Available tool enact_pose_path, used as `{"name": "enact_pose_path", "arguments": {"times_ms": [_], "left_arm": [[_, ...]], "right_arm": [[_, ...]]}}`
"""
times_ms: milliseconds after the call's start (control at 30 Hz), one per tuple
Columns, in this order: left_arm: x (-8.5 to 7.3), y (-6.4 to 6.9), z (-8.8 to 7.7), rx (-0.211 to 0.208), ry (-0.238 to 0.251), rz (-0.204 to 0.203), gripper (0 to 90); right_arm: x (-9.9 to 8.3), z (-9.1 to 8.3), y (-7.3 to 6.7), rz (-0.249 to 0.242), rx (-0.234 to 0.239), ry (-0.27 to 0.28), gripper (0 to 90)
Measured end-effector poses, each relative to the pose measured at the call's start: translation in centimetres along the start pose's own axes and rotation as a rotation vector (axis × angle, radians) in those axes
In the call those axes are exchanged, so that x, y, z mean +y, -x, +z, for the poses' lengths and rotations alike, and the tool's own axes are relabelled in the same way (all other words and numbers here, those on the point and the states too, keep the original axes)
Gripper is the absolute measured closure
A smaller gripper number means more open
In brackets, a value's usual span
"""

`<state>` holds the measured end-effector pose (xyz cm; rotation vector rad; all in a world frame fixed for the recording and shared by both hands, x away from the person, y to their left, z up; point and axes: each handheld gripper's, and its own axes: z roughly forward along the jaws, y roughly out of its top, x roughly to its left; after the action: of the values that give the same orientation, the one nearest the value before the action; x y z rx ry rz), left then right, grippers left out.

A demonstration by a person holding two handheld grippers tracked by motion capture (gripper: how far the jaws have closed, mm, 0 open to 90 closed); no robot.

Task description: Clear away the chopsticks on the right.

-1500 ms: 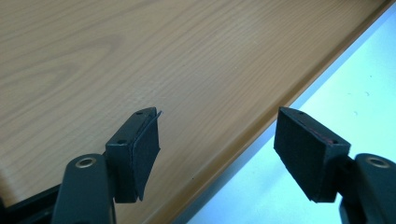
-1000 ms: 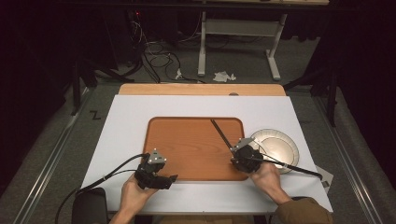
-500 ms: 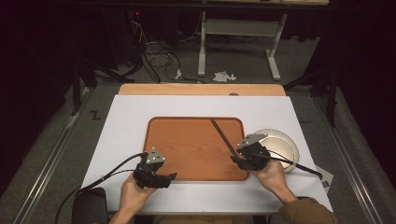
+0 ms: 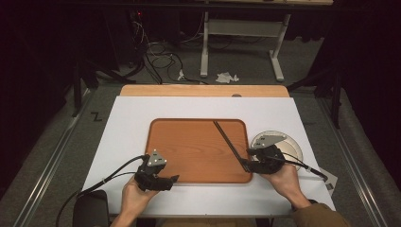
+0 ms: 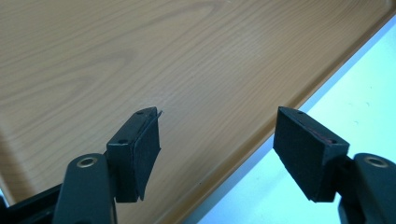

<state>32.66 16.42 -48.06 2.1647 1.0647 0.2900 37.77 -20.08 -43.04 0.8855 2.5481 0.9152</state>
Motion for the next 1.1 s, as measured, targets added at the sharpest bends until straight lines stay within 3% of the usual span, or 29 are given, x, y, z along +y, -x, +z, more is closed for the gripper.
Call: {"name": "enact_pose_path", "arguments": {"times_ms": [267,667,800,867,1100], "left_arm": [[0.0,0.0,-0.1,0.001,0.004,-0.001,31.5],[0.0,0.1,-0.2,-0.005,0.005,-0.001,31.5],[0.0,0.1,-0.2,-0.006,0.006,-0.002,31.4],[0.0,0.1,-0.2,-0.004,0.006,0.0,31.5],[0.1,0.0,-0.1,-0.007,0.004,0.003,31.4]], "right_arm": [[-1.4,-1.0,-0.4,-0.009,-0.001,-0.012,53.7],[-3.6,0.0,-1.0,0.006,0.02,-0.035,53.4],[-4.0,0.7,-1.6,-0.031,0.008,-0.063,52.9],[-4.2,1.1,-1.9,-0.059,-0.028,-0.09,52.0],[-4.4,1.7,-2.2,-0.073,-0.015,-0.098,51.0]]}}
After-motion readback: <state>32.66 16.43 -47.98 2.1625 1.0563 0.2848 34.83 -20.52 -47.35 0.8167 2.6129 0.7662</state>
